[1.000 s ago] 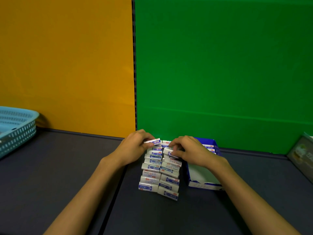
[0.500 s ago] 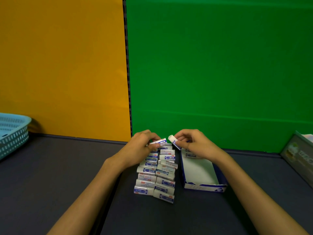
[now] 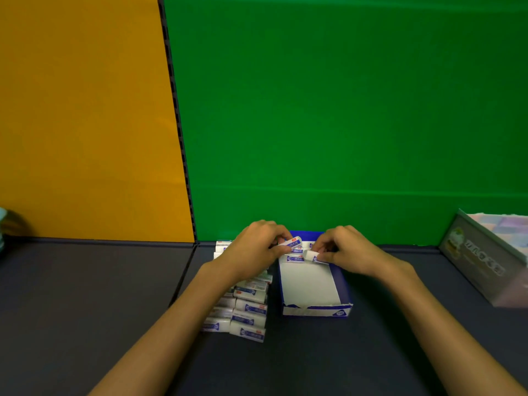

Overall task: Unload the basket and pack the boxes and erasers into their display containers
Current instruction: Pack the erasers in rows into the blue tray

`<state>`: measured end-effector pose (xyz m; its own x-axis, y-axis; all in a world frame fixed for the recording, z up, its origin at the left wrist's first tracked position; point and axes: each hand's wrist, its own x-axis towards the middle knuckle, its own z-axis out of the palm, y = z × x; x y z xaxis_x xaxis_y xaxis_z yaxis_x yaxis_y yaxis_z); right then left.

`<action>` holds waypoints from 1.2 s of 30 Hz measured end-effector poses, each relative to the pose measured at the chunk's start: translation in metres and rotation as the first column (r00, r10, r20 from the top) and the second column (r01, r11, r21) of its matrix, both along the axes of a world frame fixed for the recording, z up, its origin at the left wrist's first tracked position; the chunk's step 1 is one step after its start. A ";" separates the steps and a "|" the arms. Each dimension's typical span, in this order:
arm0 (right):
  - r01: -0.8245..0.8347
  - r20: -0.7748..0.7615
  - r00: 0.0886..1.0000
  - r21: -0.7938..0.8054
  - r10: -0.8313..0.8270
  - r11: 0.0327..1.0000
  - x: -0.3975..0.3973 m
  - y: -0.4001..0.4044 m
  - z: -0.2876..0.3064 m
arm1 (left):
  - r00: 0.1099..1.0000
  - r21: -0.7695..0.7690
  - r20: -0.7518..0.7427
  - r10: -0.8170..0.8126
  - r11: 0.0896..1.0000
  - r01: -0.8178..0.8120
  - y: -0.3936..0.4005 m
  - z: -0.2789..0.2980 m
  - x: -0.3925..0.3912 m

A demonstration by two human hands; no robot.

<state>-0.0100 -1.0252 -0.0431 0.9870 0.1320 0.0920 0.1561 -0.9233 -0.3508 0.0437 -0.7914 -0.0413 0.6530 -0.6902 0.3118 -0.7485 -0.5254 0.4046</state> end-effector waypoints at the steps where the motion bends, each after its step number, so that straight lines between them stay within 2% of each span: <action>1: 0.005 0.004 1.000 -0.026 -0.004 1.000 -0.001 -0.001 -0.002 | 1.000 0.010 -0.002 0.003 1.000 -0.003 -0.006 -0.001 -0.001; 4: 0.013 0.059 0.998 -0.126 -0.006 0.992 -0.003 -0.001 -0.007 | 0.999 0.058 -0.008 0.032 0.998 -0.032 -0.023 -0.005 -0.004; 8: -0.010 0.098 0.995 -0.236 0.034 0.972 -0.004 0.001 -0.011 | 0.998 0.213 0.045 0.048 0.975 -0.057 -0.036 -0.007 -0.006; 12: -0.014 0.109 0.993 -0.205 0.037 0.979 -0.003 -0.002 -0.015 | 0.993 0.320 0.082 0.085 0.941 -0.107 -0.039 -0.010 -0.005; 17: -0.013 0.110 0.993 -0.188 0.035 0.982 -0.002 -0.004 -0.017 | 0.988 0.370 0.124 0.098 0.919 -0.137 -0.045 -0.012 -0.008; 36: -0.010 0.180 0.982 -0.207 0.049 0.978 -0.005 -0.005 -0.023 | 0.982 0.326 0.116 0.151 0.928 -0.181 -0.050 -0.021 -0.004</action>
